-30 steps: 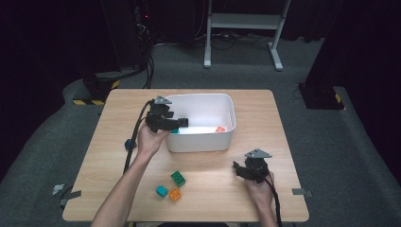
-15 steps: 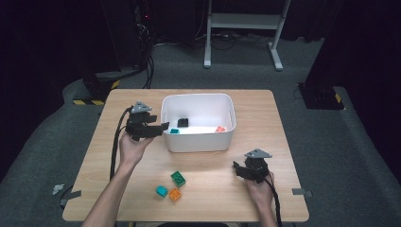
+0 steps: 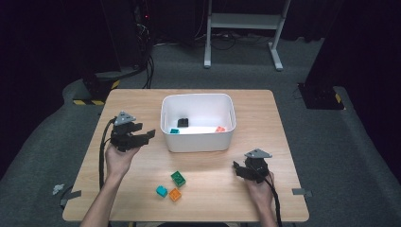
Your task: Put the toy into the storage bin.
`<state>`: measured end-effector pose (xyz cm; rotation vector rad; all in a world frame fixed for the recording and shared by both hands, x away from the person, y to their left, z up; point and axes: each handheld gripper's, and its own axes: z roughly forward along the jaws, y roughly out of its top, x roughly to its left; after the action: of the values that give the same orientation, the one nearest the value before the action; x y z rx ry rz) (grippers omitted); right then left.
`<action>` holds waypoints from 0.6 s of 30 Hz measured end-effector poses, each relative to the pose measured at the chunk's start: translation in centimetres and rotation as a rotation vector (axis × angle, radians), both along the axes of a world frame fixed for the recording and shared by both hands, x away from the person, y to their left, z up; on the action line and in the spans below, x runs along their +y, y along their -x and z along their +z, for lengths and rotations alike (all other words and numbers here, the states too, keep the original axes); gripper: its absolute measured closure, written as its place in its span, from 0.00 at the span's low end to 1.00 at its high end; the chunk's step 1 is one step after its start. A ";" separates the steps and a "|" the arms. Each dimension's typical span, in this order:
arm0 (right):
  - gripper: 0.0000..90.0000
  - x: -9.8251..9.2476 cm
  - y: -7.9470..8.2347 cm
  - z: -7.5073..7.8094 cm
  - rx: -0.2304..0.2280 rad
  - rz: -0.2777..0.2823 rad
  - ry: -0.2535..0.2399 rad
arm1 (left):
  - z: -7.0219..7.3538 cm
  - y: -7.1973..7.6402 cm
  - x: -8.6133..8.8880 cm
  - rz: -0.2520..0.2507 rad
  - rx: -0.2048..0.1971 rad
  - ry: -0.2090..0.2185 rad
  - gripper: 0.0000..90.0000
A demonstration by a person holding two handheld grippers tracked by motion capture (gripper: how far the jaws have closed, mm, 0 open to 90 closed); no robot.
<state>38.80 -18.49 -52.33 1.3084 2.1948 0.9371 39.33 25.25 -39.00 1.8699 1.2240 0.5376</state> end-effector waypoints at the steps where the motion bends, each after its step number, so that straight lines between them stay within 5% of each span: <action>1: 0.37 0.0 0.0 0.0 0.000 0.000 0.000 | -0.4 0.2 0.6 0.019 0.004 -0.002 0.42; 18: 0.37 0.0 0.0 0.0 0.000 0.000 0.000 | -5.5 -0.7 4.6 0.154 0.082 -0.024 0.40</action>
<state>38.80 -18.49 -52.33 1.3091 2.1945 0.9372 40.01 29.81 -44.47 1.8429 1.4299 0.5649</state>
